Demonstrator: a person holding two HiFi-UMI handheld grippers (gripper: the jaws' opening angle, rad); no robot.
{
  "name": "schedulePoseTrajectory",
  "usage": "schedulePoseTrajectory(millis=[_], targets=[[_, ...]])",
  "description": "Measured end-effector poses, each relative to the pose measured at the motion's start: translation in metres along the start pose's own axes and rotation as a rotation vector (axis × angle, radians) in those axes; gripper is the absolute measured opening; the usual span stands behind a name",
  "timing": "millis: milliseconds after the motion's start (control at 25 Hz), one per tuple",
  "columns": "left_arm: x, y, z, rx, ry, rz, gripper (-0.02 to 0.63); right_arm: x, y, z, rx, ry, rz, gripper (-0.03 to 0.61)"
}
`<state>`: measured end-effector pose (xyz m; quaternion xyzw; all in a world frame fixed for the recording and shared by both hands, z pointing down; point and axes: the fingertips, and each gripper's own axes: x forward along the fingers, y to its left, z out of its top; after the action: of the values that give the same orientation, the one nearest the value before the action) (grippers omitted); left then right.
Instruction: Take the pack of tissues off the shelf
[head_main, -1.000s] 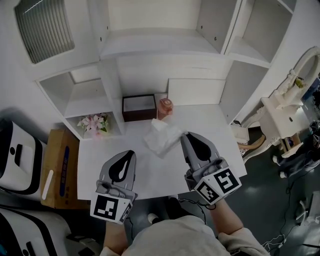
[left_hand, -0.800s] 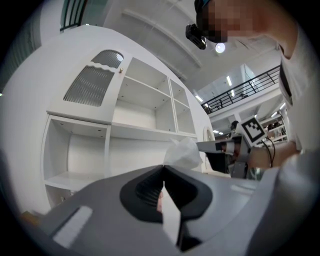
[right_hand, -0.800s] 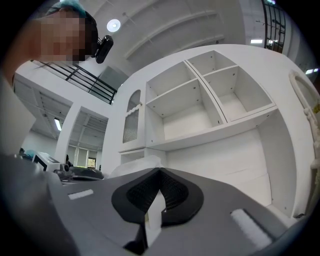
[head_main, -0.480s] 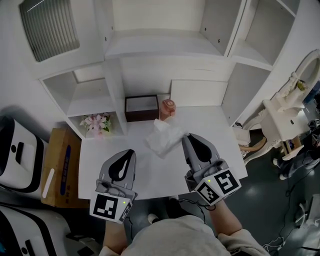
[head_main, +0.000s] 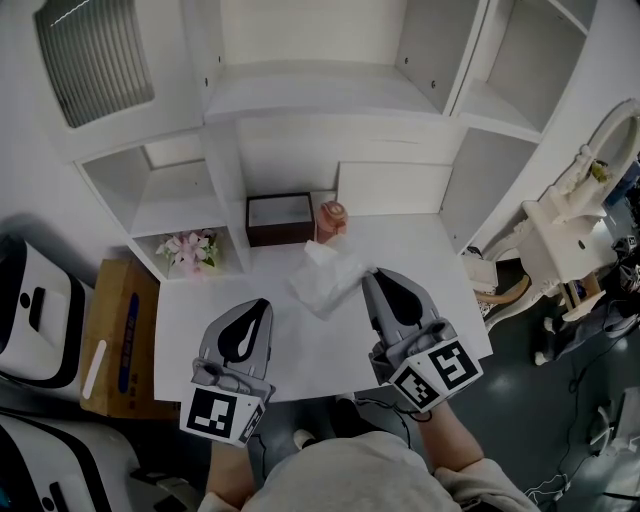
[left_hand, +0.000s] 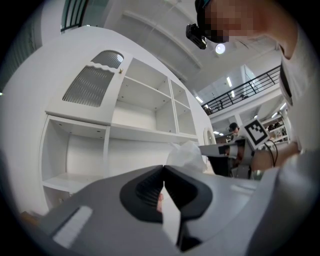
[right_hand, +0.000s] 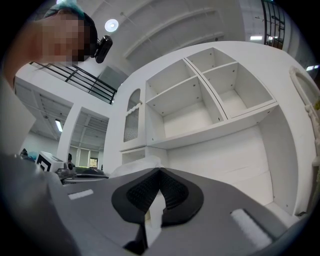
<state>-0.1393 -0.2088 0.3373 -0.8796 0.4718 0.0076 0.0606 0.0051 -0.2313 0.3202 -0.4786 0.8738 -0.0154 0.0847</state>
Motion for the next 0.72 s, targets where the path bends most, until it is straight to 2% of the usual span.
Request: schedulePoseTrajectory(millis=[720], targets=[[-0.0054,-0.0065,-0.0003,-0.004,0.002,0.0,0.002,-0.0088,-0.0002,0.0005,0.006,0.013,-0.016,-0.002]])
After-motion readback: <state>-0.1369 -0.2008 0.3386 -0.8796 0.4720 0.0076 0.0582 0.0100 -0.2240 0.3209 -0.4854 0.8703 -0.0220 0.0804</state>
